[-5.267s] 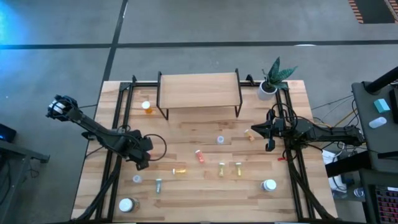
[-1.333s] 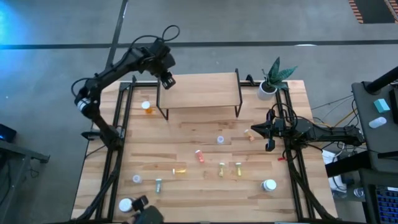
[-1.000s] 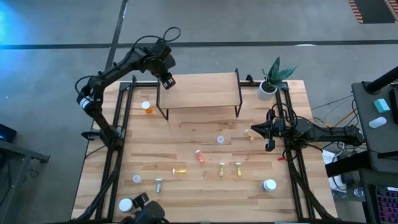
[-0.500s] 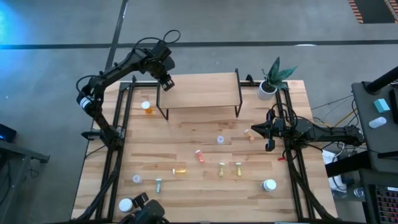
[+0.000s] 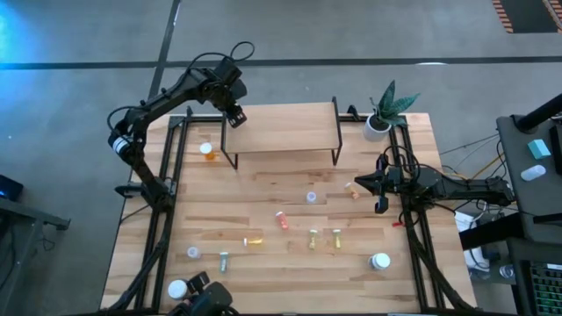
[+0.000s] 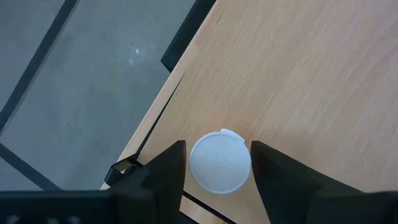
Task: Pick and place medicine bottles onto shelf by color
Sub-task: Put the left pink pill bottle on the shelf, then put the right transparent pill bottle on the shelf
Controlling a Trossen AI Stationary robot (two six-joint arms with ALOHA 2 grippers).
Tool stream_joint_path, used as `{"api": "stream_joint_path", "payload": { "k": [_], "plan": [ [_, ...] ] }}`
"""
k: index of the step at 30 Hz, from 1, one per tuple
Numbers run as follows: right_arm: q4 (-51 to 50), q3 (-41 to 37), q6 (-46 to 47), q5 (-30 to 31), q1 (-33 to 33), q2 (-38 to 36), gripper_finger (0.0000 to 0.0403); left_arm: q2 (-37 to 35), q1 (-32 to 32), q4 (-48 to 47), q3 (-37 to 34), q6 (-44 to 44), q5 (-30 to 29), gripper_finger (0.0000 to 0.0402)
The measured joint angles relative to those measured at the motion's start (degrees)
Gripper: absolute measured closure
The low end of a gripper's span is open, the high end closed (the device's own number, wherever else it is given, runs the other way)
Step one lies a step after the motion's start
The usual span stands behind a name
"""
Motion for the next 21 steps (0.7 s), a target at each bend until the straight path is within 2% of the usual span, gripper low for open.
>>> {"api": "stream_joint_path", "payload": {
  "k": [5,13,21],
  "plan": [
    [0.0,0.0,0.0,0.0,0.0,-0.01,0.0385,-0.42,0.0,-0.01,0.0,0.0,0.0,0.022],
    [0.0,0.0,0.0,0.0,0.0,0.0,0.0385,-2.25,0.0,-2.4,1.25,-0.07,-0.09,0.0218],
    [0.0,0.0,0.0,0.0,0.0,-0.01,0.0385,-8.47,0.0,-4.59,0.6,-2.39,-0.18,0.0218]
  ]
}}
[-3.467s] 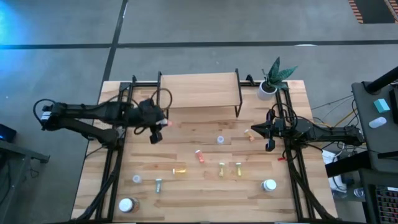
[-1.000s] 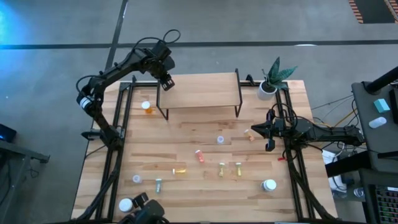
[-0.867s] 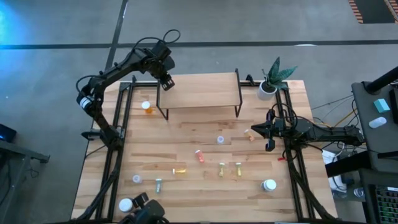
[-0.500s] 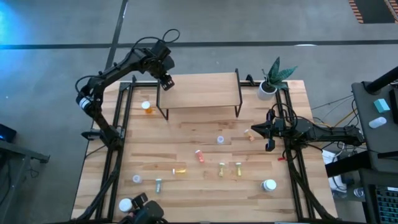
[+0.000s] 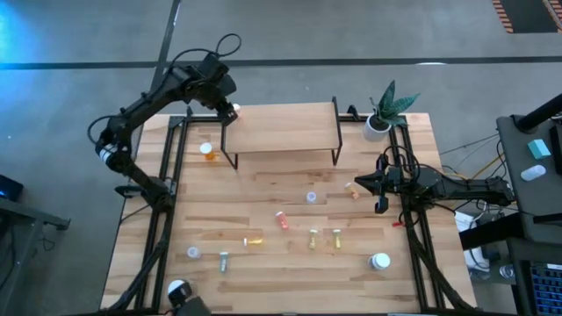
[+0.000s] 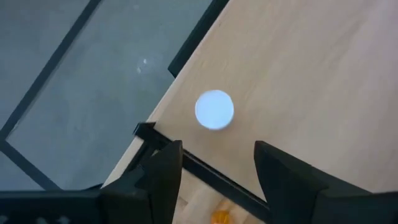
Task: Pick and place medicine bottles onto shelf by color
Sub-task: Put the right transparent pill bottle on the shelf
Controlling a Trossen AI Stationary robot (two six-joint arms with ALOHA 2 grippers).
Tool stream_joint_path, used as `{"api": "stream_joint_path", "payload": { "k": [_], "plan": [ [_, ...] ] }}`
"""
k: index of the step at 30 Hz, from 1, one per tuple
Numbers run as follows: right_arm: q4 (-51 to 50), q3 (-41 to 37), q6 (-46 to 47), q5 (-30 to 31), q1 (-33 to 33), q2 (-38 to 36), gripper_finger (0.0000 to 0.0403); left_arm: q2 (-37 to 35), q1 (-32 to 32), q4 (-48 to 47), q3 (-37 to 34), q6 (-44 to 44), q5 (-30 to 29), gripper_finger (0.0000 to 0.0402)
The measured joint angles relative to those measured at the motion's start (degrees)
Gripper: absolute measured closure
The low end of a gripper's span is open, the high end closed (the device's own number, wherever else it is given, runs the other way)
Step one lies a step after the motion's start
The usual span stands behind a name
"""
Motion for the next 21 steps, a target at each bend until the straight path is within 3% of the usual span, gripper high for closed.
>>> {"api": "stream_joint_path", "payload": {
  "k": [5,9,17,21],
  "plan": [
    [-0.01,0.0,0.0,0.0,0.0,0.0,0.0385,-6.64,-0.76,1.05,-3.08,-3.41,2.88,0.0218],
    [0.0,0.0,0.0,0.0,0.0,0.01,0.0385,-14.04,-2.49,5.8,-10.33,-5.06,4.7,0.0218],
    [-0.01,0.0,0.0,0.0,0.0,0.0,0.0385,-29.5,-8.73,24.64,-28.41,-12.79,11.89,0.0218],
    [-0.01,0.0,0.0,0.0,0.0,0.0,0.0385,-34.21,-13.38,35.18,-35.27,-14.19,12.13,0.0218]
  ]
}}
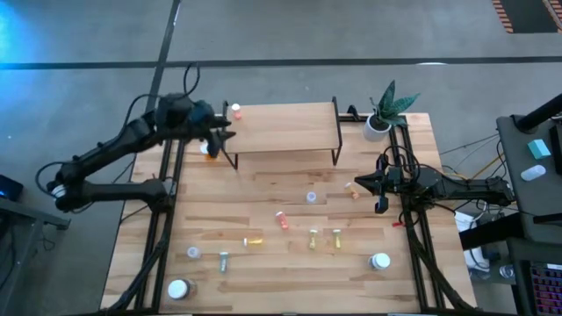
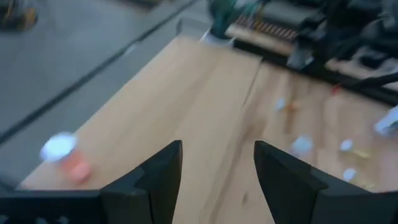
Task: Pick and place medicine bottles onto shelf by color
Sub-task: Put the right transparent pill bottle on the shelf
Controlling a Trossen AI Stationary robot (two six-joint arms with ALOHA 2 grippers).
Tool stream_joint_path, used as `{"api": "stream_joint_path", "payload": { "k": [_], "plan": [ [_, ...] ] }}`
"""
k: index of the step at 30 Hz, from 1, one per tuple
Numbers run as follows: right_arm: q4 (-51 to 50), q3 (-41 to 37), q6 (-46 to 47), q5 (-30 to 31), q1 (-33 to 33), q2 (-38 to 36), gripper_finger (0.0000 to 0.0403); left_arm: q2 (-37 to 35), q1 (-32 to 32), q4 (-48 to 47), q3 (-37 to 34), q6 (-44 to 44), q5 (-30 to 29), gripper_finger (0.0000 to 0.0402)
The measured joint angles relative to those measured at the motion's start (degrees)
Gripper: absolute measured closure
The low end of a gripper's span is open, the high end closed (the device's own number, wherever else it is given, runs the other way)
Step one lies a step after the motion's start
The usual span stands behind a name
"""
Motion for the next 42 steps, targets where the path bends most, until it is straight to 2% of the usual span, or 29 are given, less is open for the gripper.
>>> {"api": "stream_joint_path", "payload": {
  "k": [5,8,16,23,28,33,40,42],
  "plan": [
    [0.0,0.0,0.0,0.0,0.0,0.0,0.0385,-1.89,-5.03,17.71,-8.58,-1.27,0.0,0.0218],
    [0.0,0.0,0.0,0.0,0.0,0.0,0.0385,-1.42,-6.56,24.37,-12.05,-1.41,0.17,0.0218],
    [0.02,0.0,-0.01,0.0,0.0,0.02,0.0385,2.44,-6.94,25.49,-12.24,-1.47,-0.04,0.0218],
    [0.02,0.0,-4.13,0.07,0.0,0.0,0.0385,3.98,-7.67,27.28,-12.33,-1.47,-0.04,0.0218],
    [0.97,0.0,-4.22,0.25,0.0,0.02,0.0385,-0.12,-9.82,25.69,-12.59,-1.47,-0.04,0.0219],
    [6.01,0.0,-2.31,-0.04,0.0,0.0,0.0385,-4.5,-14.05,26.39,-14.3,-1.45,-0.04,0.0219],
    [13.04,0.0,5.18,0.19,0.0,0.0,0.0385,-8.83,-19.06,36.37,-22.2,-1.47,-1.88,0.022],
    [13.77,0.0,4.94,2.52,0.0,0.01,0.0385,-9.35,-19.52,40.57,-24.43,-1.45,-2.19,0.022]
  ]
}}
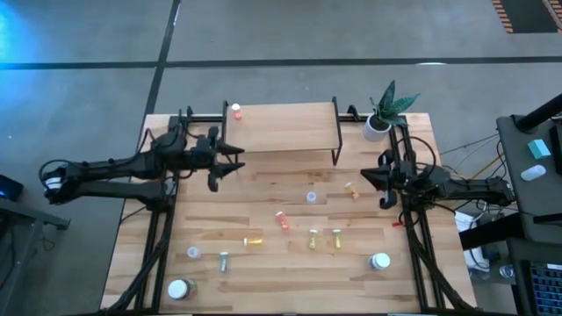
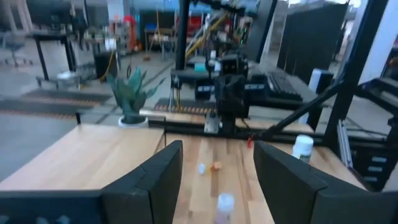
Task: Pick and place medicine bottles onto shelf by color
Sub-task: Put the right transparent pill bottle on the shelf
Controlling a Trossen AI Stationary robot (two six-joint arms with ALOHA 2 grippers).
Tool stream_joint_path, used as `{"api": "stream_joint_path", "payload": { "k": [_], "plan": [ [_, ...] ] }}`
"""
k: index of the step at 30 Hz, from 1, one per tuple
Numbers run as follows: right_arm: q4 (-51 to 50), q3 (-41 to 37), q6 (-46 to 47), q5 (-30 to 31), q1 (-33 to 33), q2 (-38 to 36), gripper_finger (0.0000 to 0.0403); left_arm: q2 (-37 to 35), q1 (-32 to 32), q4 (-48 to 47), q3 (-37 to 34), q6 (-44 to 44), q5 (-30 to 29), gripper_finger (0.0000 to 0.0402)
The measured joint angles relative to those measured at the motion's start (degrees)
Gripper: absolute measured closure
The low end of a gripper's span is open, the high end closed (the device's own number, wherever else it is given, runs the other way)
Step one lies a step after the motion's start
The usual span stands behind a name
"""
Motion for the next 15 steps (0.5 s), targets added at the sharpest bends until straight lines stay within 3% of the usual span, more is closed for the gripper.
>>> {"api": "stream_joint_path", "payload": {
  "k": [5,15],
  "plan": [
    [-0.68,0.0,0.6,2.06,0.04,0.99,0.0364,-0.18,-0.06,7.45,-4.31,0.3,-0.18,0.022],
    [-0.76,0.0,4.07,2.98,0.02,9.02,0.0243,2.4,-0.02,10.17,-5.34,3.61,-1.32,0.022]
  ]
}}
